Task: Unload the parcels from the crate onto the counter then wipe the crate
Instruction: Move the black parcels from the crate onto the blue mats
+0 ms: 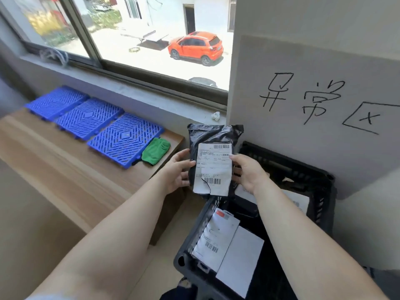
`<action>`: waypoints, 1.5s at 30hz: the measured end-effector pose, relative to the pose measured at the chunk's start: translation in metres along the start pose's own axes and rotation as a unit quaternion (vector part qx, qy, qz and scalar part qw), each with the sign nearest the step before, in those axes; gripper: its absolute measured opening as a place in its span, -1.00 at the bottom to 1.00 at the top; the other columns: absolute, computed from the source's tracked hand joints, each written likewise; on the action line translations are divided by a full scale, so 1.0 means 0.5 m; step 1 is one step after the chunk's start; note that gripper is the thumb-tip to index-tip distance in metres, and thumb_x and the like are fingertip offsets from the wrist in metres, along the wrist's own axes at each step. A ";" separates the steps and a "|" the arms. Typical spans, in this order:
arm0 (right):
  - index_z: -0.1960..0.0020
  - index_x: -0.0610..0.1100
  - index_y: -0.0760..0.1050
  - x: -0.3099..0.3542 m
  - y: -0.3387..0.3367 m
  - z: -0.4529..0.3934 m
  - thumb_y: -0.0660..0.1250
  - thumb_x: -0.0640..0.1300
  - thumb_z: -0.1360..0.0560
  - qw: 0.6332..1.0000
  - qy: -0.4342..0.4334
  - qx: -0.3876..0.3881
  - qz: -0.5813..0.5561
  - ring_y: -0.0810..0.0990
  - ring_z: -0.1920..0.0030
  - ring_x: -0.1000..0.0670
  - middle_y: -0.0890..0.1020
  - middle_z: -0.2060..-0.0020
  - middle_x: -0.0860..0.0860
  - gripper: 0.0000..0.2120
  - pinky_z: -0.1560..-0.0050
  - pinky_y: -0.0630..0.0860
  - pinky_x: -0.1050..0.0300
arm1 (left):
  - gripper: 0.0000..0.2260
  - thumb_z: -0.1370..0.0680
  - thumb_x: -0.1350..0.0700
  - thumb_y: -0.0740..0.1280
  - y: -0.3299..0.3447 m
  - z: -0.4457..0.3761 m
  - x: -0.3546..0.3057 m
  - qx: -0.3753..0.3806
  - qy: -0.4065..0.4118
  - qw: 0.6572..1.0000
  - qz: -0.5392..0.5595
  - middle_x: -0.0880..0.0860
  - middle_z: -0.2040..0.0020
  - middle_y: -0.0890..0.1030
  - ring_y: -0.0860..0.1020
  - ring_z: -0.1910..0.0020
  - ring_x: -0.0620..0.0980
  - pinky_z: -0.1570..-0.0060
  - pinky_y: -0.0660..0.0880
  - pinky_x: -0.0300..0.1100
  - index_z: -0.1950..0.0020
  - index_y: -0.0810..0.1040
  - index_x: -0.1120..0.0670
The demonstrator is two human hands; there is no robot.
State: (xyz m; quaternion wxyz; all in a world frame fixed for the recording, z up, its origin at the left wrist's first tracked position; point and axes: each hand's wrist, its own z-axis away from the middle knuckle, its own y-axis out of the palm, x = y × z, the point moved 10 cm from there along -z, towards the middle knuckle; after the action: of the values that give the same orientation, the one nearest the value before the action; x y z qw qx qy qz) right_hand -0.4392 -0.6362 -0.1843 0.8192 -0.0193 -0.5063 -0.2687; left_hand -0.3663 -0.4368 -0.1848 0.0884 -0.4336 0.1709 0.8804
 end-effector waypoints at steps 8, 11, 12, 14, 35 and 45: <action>0.03 -0.13 0.52 -0.032 0.244 -0.002 0.37 -0.32 -0.52 0.997 -0.001 0.065 0.051 0.62 0.21 -0.03 0.66 0.18 -0.05 -0.88 0.26 0.51 0.13 | -0.56 -0.57 0.31 0.29 -0.219 0.096 -0.006 -0.068 0.026 0.996 0.050 -0.10 -0.10 0.65 0.62 0.13 -0.05 0.10 0.54 -0.05 -0.38 0.46 -0.08; -0.06 -0.18 0.57 -0.064 0.346 0.008 0.34 -0.33 -0.53 0.991 0.011 0.100 0.083 0.64 0.20 -0.04 0.68 0.15 -0.07 -0.86 0.24 0.53 0.13 | -0.60 -0.56 0.34 0.26 -0.318 0.137 -0.008 -0.110 0.023 0.991 0.069 -0.02 -0.11 0.67 0.64 0.13 0.00 0.02 0.51 -0.03 -0.28 0.49 -0.08; -0.11 -0.19 0.57 -0.077 0.383 0.010 0.31 -0.33 -0.53 0.989 0.019 0.113 0.093 0.64 0.17 -0.06 0.69 0.13 -0.07 -0.82 0.17 0.55 0.09 | -0.64 -0.56 0.33 0.25 -0.353 0.151 -0.011 -0.126 0.021 0.990 0.066 -0.01 -0.07 0.67 0.63 0.13 0.01 0.03 0.51 -0.05 -0.23 0.51 -0.07; -0.11 -0.17 0.57 -0.115 0.463 0.010 0.26 -0.27 -0.54 0.981 0.054 0.148 0.110 0.62 0.17 -0.07 0.67 0.10 -0.07 -0.81 0.09 0.54 0.05 | -0.77 -0.57 0.25 0.24 -0.428 0.177 -0.013 -0.150 0.012 0.988 0.043 -0.04 0.04 0.65 0.61 0.16 0.00 0.10 0.49 -0.11 -0.13 0.54 -0.03; -0.10 -0.12 0.55 -0.454 1.500 0.109 0.16 0.09 -0.61 0.899 0.160 0.359 0.192 0.56 -0.03 -0.10 0.60 0.00 -0.06 -0.67 -0.13 0.45 -0.03 | -0.75 -0.60 0.30 0.28 -1.413 0.468 -0.105 -0.268 0.081 0.945 0.167 -0.03 0.24 0.70 0.58 0.18 -0.01 0.12 0.53 -0.14 -0.15 0.56 -0.01; -0.01 -0.10 0.54 -0.540 1.764 -0.030 0.26 0.05 -0.55 0.888 0.184 0.355 0.227 0.50 0.05 -0.05 0.55 0.09 -0.03 -0.77 -0.03 0.40 0.00 | -0.66 -0.55 0.35 0.31 -1.675 0.381 -0.151 -0.269 0.041 0.934 0.230 0.06 0.09 0.68 0.59 0.10 0.06 0.03 0.52 -0.02 -0.20 0.52 -0.03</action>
State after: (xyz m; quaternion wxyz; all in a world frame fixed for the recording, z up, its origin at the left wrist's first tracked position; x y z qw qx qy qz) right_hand -0.1138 0.2269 -0.2061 0.8885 0.2078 -0.3902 0.1232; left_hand -0.2056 0.4100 -0.2048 -0.2437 -0.4253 0.0264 0.8712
